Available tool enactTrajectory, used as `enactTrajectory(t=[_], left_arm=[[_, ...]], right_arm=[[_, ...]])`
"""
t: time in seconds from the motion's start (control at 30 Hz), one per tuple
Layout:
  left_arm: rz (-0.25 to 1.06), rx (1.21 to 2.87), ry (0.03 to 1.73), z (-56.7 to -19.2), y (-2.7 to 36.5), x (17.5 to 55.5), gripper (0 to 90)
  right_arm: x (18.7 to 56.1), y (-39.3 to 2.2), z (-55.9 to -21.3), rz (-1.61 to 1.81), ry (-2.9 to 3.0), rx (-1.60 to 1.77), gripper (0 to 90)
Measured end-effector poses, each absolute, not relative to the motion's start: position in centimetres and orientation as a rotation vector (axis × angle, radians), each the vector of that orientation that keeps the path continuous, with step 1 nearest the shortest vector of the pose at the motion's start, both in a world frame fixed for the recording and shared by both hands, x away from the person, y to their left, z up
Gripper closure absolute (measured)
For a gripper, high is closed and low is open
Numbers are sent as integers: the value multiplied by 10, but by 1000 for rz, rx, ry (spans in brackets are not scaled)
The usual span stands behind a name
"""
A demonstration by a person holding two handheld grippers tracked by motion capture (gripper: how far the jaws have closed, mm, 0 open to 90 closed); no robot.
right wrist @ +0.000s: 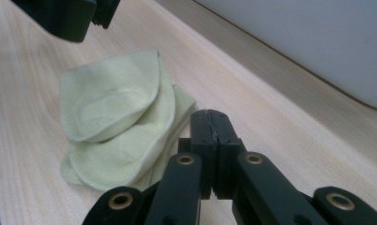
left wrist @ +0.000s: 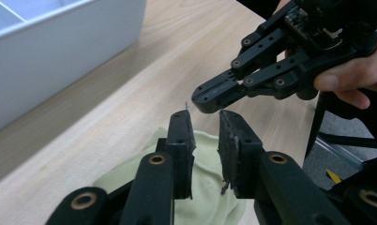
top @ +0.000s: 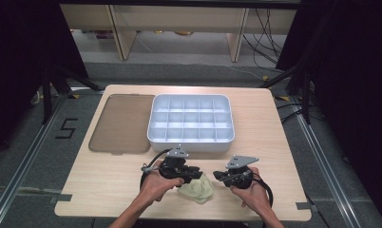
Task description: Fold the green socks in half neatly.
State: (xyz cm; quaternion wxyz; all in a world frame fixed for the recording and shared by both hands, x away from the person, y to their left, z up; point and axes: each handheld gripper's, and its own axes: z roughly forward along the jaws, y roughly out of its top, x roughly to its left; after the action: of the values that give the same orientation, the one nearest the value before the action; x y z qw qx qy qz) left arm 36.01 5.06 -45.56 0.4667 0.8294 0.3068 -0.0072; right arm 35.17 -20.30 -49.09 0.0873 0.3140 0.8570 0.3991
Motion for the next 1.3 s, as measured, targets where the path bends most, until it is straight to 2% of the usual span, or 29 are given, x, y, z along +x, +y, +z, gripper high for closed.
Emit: enactTrajectory(t=[0.3, 0.73, 1.0, 1.17, 1.3], left_arm=[[35, 2128, 771, -472, 69, 360, 851], [0, 2234, 772, -504, 65, 350, 864], [-10, 2231, 775, -504, 64, 335, 865], [3, 2222, 787, -504, 64, 332, 865], [11, 2223, 792, -505, 63, 332, 873]], right_arm=[[346, -197, -484, 1208, 2545, 905, 900], [342, -178, -493, 1145, 2631, 818, 900], [351, -181, -509, 1044, 2630, 838, 900], [354, -182, -501, 1087, 2623, 852, 900], [335, -176, -482, 1220, 2632, 803, 900]])
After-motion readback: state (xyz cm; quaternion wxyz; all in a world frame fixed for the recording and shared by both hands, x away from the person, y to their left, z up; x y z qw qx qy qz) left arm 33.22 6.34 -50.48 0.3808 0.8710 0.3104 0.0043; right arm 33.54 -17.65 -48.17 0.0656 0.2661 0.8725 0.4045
